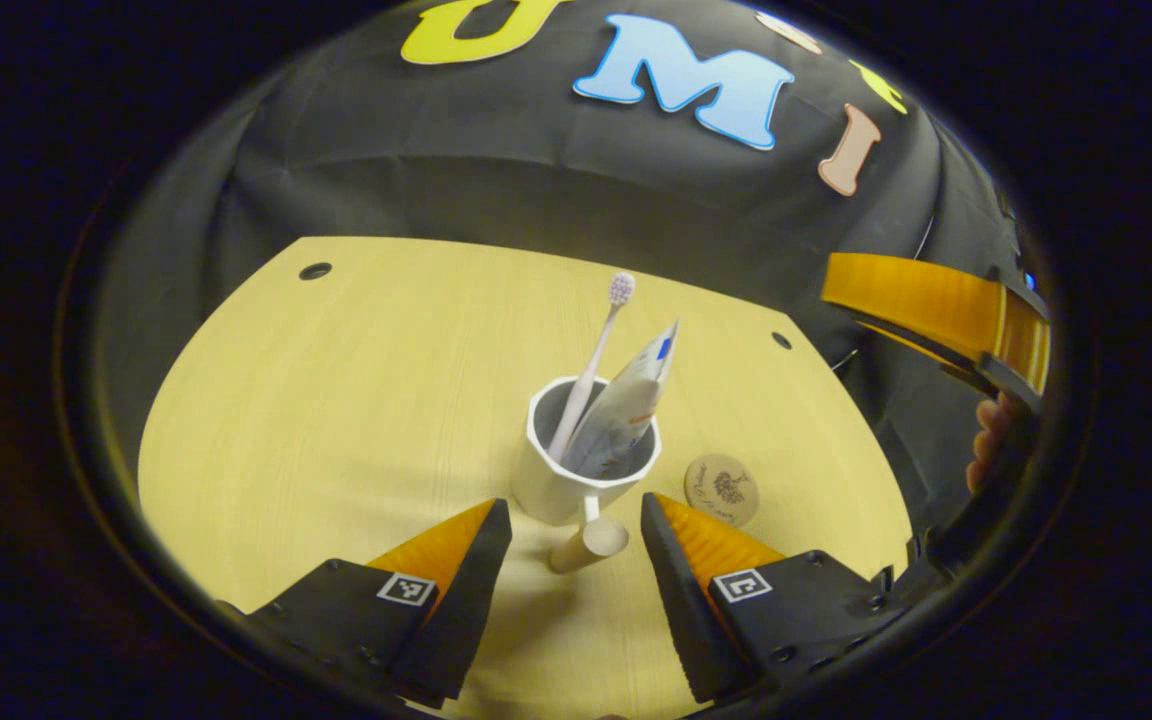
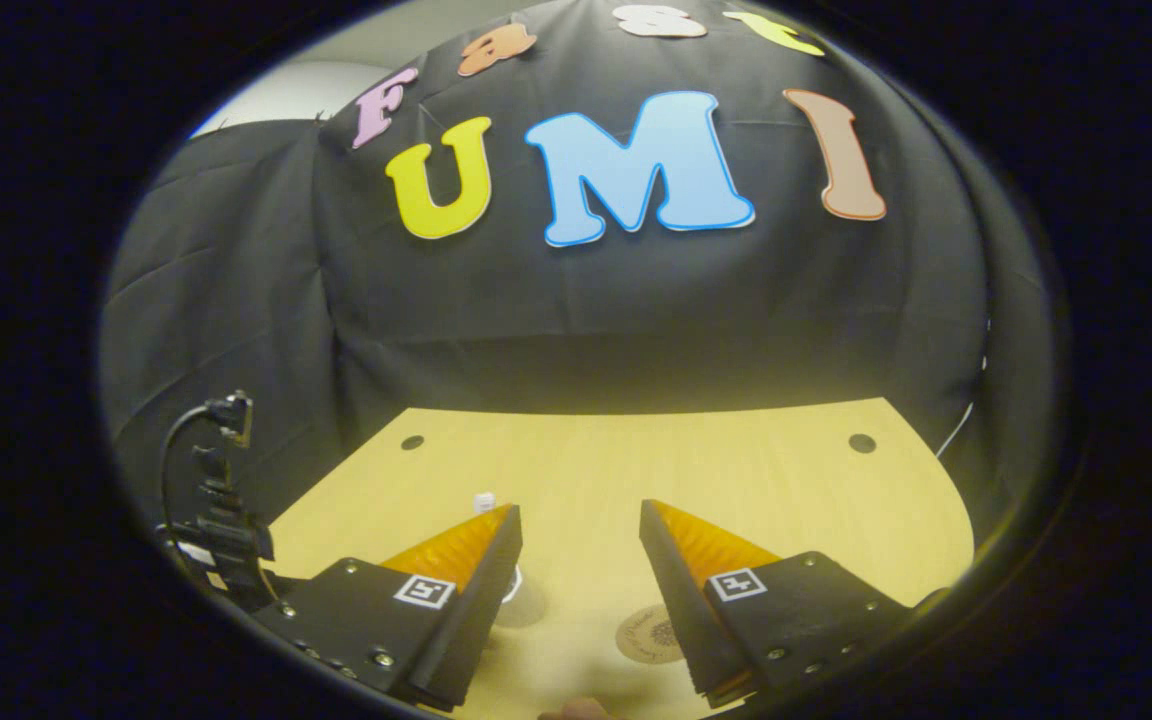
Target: Put the toothbrush and toothpaste on the desktop into the cup, then pick up the cup and place it on the coaster on the desktop.
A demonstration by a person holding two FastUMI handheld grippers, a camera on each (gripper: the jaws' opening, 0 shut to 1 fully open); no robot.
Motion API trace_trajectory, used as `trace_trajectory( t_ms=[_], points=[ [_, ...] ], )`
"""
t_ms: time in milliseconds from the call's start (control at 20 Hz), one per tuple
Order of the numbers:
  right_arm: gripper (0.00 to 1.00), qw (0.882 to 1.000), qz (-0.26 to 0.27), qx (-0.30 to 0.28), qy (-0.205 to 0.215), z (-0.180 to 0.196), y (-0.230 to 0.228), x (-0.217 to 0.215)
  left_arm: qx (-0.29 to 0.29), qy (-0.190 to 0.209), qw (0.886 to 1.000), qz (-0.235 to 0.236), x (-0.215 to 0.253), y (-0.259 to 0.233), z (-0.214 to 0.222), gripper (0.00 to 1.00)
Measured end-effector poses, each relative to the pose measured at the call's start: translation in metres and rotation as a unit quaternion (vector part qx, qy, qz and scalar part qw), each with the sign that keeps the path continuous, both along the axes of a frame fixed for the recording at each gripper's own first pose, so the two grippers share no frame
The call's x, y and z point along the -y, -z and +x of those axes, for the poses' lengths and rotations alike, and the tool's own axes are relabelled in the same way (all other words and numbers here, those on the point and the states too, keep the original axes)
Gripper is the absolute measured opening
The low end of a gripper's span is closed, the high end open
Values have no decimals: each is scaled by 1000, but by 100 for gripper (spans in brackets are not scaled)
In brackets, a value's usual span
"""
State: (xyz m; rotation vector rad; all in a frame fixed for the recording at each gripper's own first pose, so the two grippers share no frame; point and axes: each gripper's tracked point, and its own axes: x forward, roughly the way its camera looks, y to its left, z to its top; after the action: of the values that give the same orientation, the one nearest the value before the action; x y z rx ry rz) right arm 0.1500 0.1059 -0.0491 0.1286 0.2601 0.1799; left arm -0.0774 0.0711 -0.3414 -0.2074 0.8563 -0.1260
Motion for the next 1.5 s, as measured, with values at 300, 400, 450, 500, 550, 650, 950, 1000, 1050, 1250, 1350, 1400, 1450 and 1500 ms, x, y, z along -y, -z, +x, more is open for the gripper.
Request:
trace_trajectory(
  t_ms=[300, 400, 450, 500, 550, 650, 950, 1000, 1050, 1250, 1350, 1400, 1450, 1500],
  points=[
    [77, 999, -7, -24, 30, -21, 17, 36, -73, 5, 997, 11, 4, 32, 7, 84],
    [77, 999, -3, -34, 37, -27, 24, 43, -88, 7, 996, 7, 8, 38, 10, 82],
    [77, 998, -1, -39, 39, -31, 28, 47, -93, 8, 996, 10, 10, 41, 11, 77],
    [77, 998, 1, -44, 43, -33, 31, 51, -96, 10, 995, 12, 14, 42, 10, 73],
    [77, 998, 3, -49, 46, -36, 35, 56, -100, 14, 995, 15, 15, 44, 10, 69],
    [77, 997, 7, -58, 52, -39, 40, 64, -107, 18, 994, 23, 19, 46, 10, 65],
    [77, 995, 21, -70, 67, -48, 47, 83, -134, 18, 989, 56, 18, 59, 11, 44],
    [77, 995, 23, -71, 69, -49, 47, 85, -134, 22, 989, 63, 19, 58, 10, 42],
    [77, 995, 24, -72, 70, -50, 48, 87, -134, 24, 988, 70, 18, 59, 9, 41],
    [77, 993, 34, -80, 78, -55, 52, 97, -125, 38, 985, 113, 18, 60, 11, 33],
    [77, 992, 42, -83, 82, -57, 53, 100, -118, 42, 985, 116, 21, 60, 10, 31],
    [77, 992, 44, -84, 84, -57, 52, 102, -111, 33, 987, 113, 22, 61, 10, 32],
    [77, 992, 45, -84, 86, -58, 53, 103, -108, 33, 987, 118, 23, 60, 10, 28],
    [77, 992, 45, -84, 88, -59, 53, 105, -103, 36, 987, 121, 25, 61, 10, 27]
  ],
)
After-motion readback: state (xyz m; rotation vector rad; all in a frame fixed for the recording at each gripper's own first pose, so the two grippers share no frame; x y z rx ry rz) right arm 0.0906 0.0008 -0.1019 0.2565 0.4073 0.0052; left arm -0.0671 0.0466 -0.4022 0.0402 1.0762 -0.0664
